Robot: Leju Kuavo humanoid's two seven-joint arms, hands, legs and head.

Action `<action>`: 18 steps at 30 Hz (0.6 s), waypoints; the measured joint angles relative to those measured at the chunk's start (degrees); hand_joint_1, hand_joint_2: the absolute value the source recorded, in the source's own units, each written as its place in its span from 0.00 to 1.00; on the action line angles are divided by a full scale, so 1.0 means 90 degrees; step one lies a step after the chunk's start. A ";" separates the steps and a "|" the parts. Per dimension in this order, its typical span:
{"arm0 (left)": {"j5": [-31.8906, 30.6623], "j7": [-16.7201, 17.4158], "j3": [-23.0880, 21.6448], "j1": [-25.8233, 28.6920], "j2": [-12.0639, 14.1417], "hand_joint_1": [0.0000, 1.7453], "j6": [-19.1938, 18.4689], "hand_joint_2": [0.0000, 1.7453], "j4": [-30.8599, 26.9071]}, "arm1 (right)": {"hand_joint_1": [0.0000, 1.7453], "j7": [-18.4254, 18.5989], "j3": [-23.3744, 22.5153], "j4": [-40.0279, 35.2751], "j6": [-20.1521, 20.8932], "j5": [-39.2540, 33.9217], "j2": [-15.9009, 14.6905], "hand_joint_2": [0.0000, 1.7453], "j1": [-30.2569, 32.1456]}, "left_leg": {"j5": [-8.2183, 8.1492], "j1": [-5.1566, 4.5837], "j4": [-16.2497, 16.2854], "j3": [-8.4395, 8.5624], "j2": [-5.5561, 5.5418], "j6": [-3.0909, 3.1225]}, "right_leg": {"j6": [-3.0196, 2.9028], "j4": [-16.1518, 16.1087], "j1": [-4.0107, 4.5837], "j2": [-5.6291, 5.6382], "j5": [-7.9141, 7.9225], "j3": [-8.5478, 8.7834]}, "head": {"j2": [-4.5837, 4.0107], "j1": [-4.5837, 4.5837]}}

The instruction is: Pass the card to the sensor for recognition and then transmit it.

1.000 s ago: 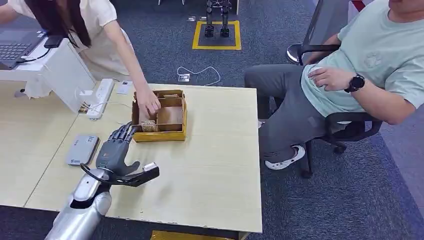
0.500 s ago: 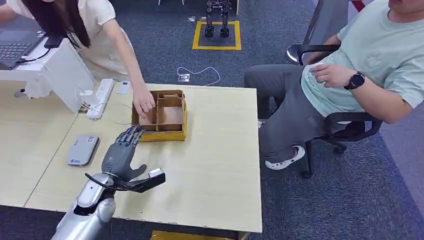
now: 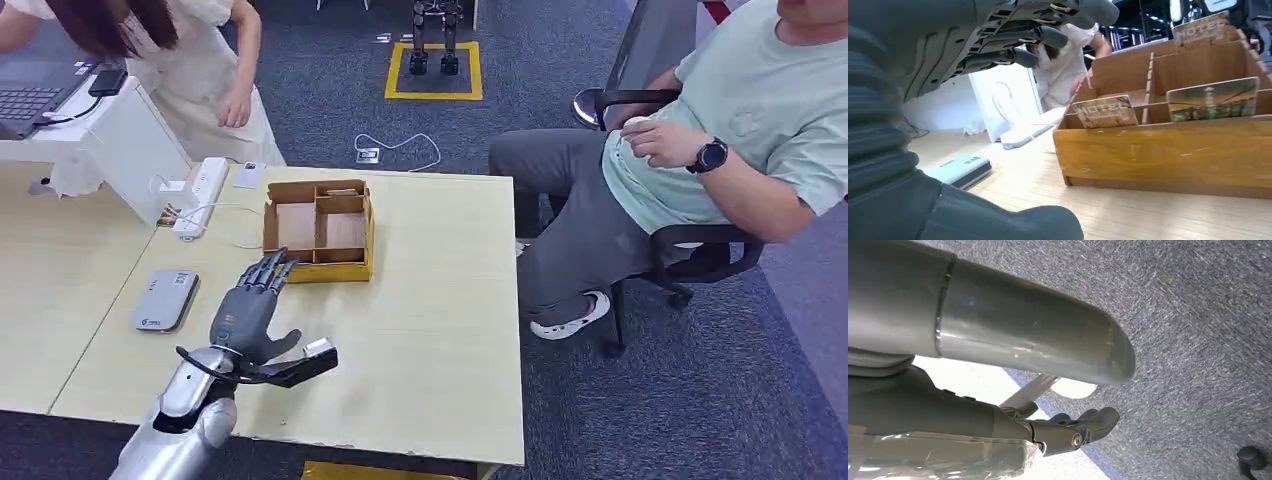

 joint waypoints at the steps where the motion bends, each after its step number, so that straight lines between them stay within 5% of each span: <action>1: 0.0000 0.0000 0.0000 -0.0001 -0.0012 0.00 0.0002 1.00 -0.0007 | 0.00 0.0000 0.0000 0.0000 0.0000 0.0005 0.0000 0.00 0.0001 | 0.0000 0.0000 0.0000 0.0000 0.0000 0.0000 | 0.0000 0.0000 0.0000 0.0000 0.0000 0.0000 | -0.0002 0.0000; 18: -0.0012 0.0228 -0.0274 -0.0038 -0.0510 0.00 0.0100 1.00 -0.0269 | 0.00 0.0010 -0.0027 0.0000 0.0002 0.0104 0.0002 0.00 -0.0005 | 0.0000 -0.0001 0.0001 0.0000 -0.0001 0.0000 | 0.0000 0.0000 -0.0001 -0.0002 0.0000 0.0001 | 0.0000 0.0000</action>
